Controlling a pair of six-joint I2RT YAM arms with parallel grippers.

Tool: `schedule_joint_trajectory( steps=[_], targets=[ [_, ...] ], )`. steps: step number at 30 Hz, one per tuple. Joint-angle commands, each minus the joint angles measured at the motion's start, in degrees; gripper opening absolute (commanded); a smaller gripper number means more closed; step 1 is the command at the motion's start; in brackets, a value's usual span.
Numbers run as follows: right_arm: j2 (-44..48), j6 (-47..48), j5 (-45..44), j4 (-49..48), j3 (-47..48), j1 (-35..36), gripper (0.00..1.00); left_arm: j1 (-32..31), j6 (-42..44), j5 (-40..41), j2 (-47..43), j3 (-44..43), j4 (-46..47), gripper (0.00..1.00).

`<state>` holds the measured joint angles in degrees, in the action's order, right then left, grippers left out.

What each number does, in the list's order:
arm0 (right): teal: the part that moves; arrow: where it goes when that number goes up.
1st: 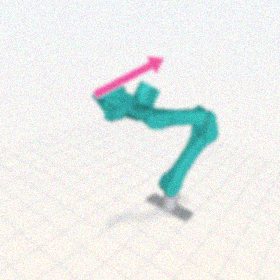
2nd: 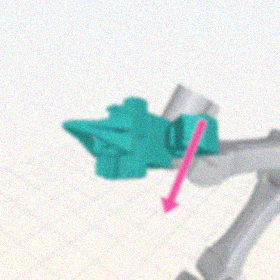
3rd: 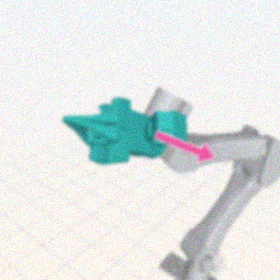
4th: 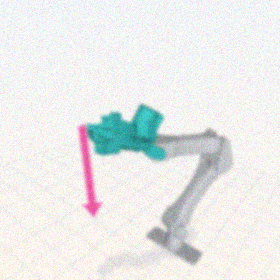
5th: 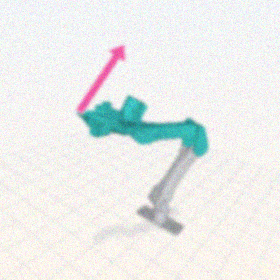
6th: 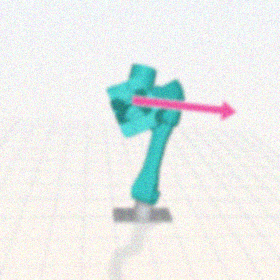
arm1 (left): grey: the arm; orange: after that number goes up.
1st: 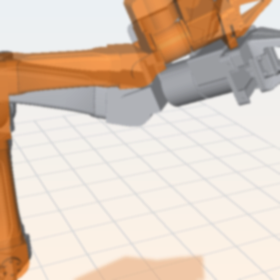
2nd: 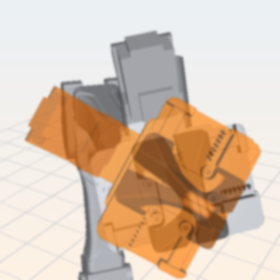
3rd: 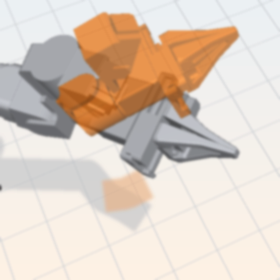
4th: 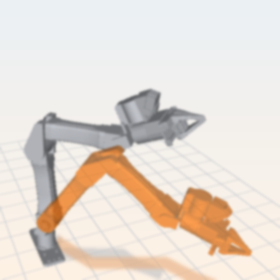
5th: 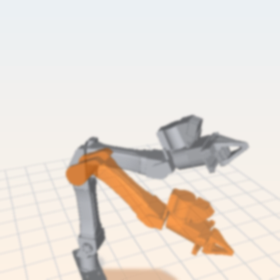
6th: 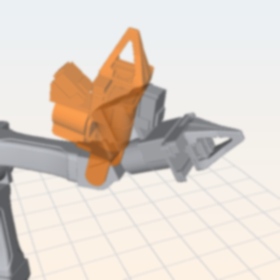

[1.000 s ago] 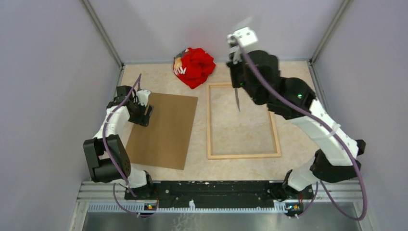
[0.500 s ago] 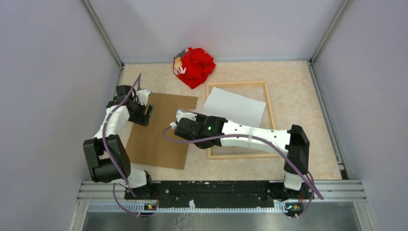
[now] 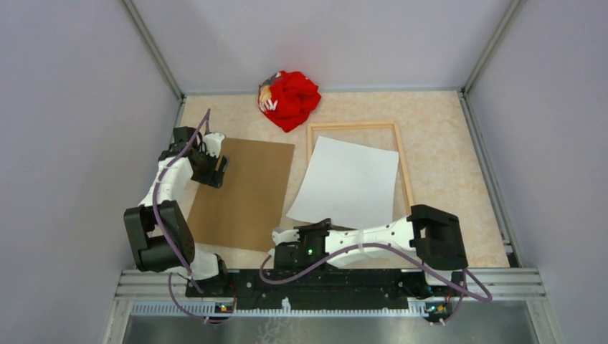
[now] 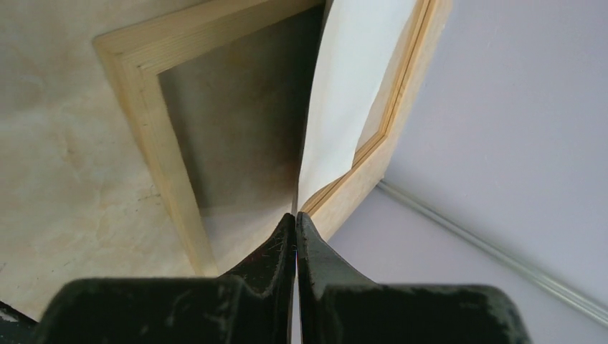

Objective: Put the photo into the frame
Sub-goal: Turn over the photo from the photo frame.

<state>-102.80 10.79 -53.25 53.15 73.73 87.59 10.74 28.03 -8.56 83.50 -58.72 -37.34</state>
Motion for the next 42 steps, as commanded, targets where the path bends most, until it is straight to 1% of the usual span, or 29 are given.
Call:
schedule_joint_trajectory(
  steps=[1, 5, 8, 11, 14, 18, 22, 26, 28, 29, 31, 33, 34, 37, 40, 42],
  targets=[
    [0.8, 1.2, -2.0, -3.9, -3.7, 2.6, 0.00, 0.1, -0.3, -1.7, -1.6, -1.5, -0.1, 0.79],
    [-0.6, -0.7, 0.2, -3.2, -4.1, 4.6, 0.00, 0.1, -0.4, -1.9, -1.3, -1.5, 0.0, 0.79],
    [-2.9, -3.4, 1.7, -1.9, -2.7, 6.7, 0.00, 0.1, -0.3, -2.2, -1.1, -1.4, 0.1, 0.79],
    [-6.3, -5.8, 1.7, -0.4, -0.8, 10.4, 0.00, 0.1, -0.1, -2.6, -0.9, -1.4, 0.3, 0.79],
    [-7.9, -7.3, 0.2, 0.4, -0.6, 12.2, 0.00, 0.1, 0.2, -2.7, 0.2, -1.8, -0.2, 0.78],
    [-7.1, -9.6, -2.2, 2.0, -1.7, 12.3, 0.00, 0.1, 0.1, -4.7, 1.9, -3.8, -2.2, 0.78],
    [-5.7, -12.3, -5.8, 2.3, -5.3, 12.1, 0.00, 0.0, -2.2, -10.3, 3.7, -8.1, -5.2, 0.78],
    [-2.4, -9.5, -7.3, -3.0, -11.6, 9.8, 0.00, -1.0, -3.7, -13.1, 3.1, -8.5, -5.8, 0.79],
    [-1.7, -8.6, -8.6, -4.3, -12.3, 7.8, 0.00, -2.0, -3.9, -12.9, 2.5, -7.9, -5.8, 0.79],
    [-1.6, -9.0, -8.8, -3.9, -11.9, 6.7, 0.04, -2.5, -3.9, -12.7, 2.2, -7.6, -5.8, 0.79],
    [-1.6, -10.0, -9.5, -3.1, -11.1, 4.4, 0.18, -3.5, -3.9, -11.8, 1.9, -7.3, -5.8, 0.79],
    [-1.8, -14.8, -10.5, -1.0, -10.1, 2.9, 0.33, -4.0, -4.0, -11.7, 1.8, -8.0, -6.5, 0.80],
    [-2.0, -17.1, -10.2, -0.1, -9.9, 2.1, 0.39, -3.9, -4.0, -11.9, 1.6, -8.3, -7.0, 0.80],
    [-2.0, -25.1, -9.3, 2.4, -9.9, 1.6, 0.59, -4.0, -3.4, -12.3, 1.1, -8.8, -7.8, 0.81],
    [-0.9, -33.7, -5.7, 5.6, -7.9, 1.6, 0.71, -4.1, -2.8, -12.5, 0.6, -8.4, -8.7, 0.81],
    [0.9, -37.9, -2.7, 6.5, -7.1, 1.5, 0.80, -4.2, -2.4, -12.5, 0.2, -8.0, -8.9, 0.81]
  ],
)
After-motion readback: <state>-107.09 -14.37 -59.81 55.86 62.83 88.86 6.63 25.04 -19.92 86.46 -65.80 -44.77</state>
